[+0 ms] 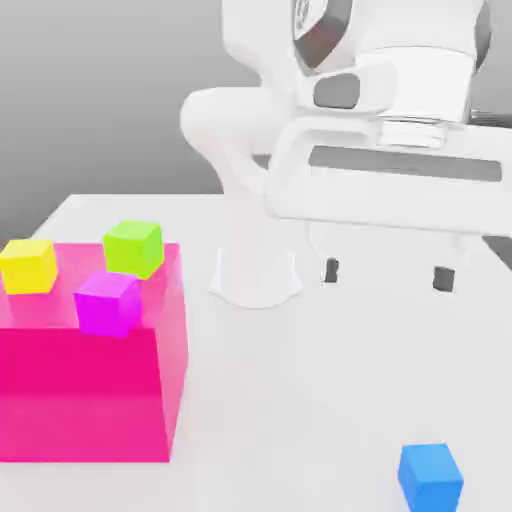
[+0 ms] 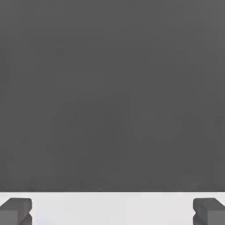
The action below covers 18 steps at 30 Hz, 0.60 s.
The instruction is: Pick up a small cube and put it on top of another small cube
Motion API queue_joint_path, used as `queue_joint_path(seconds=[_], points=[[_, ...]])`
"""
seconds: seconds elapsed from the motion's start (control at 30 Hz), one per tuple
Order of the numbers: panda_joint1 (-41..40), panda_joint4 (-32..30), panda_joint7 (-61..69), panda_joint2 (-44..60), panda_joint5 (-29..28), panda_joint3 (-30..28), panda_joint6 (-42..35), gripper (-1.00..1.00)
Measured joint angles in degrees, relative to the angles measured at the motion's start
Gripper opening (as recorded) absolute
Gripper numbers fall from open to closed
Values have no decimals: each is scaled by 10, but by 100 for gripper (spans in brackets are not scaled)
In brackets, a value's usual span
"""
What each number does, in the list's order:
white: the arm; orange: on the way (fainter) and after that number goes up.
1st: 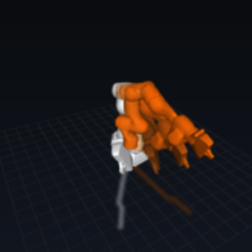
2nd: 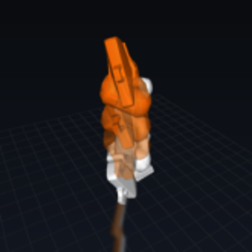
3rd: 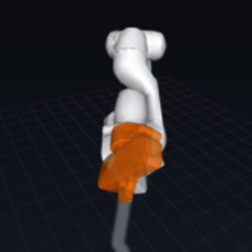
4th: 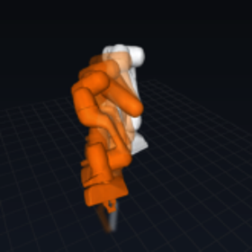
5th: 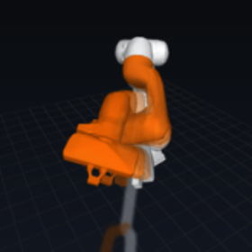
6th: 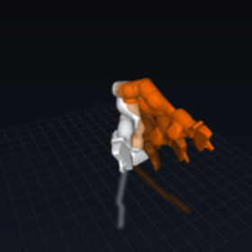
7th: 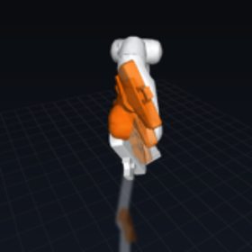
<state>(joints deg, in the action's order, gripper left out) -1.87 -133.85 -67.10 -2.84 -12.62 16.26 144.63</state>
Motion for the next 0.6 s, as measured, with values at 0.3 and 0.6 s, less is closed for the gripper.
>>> queue_joint_path(seconds=[0.3,0.6], points=[[45,-11,-60,177,-9,17,62,0],[87,5,-105,299,-53,-20,142,-100]])
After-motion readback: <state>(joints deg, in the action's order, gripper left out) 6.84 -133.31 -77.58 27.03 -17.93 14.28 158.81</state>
